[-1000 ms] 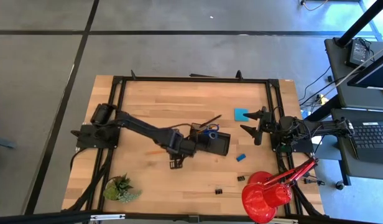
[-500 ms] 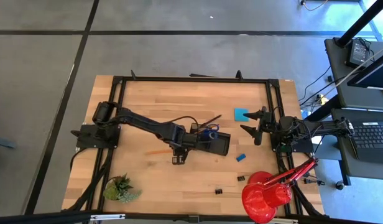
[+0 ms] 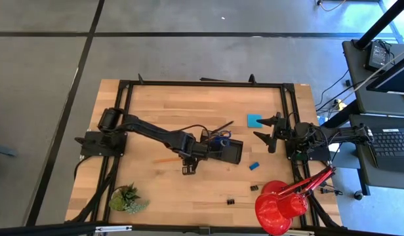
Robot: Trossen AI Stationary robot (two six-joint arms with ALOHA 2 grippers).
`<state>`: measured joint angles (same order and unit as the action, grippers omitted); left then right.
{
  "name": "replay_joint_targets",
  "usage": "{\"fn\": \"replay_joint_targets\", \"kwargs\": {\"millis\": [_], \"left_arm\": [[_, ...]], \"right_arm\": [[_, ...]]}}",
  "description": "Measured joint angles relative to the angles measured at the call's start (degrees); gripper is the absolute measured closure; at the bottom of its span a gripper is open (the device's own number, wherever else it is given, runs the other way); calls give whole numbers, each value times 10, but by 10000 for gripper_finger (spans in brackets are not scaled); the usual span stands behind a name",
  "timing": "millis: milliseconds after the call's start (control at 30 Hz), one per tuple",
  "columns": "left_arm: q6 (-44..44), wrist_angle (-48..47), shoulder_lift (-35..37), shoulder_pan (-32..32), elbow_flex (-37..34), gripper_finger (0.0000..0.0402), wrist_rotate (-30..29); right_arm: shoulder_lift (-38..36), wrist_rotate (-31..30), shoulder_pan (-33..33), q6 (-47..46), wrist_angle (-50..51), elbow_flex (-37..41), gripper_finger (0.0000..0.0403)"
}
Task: Pick and place office supplies into organizer
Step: Put the yellow pencil into the black desk organizer
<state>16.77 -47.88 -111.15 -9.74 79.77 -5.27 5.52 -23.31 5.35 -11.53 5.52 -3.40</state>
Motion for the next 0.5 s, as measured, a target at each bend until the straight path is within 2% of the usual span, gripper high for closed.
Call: {"fn": "replay_joint_targets", "kwargs": {"millis": [500], "left_arm": [[21, -20, -44, 9, -1, 272, 9]], "right_arm": [[3, 0, 0, 1, 0, 0, 92]]}}
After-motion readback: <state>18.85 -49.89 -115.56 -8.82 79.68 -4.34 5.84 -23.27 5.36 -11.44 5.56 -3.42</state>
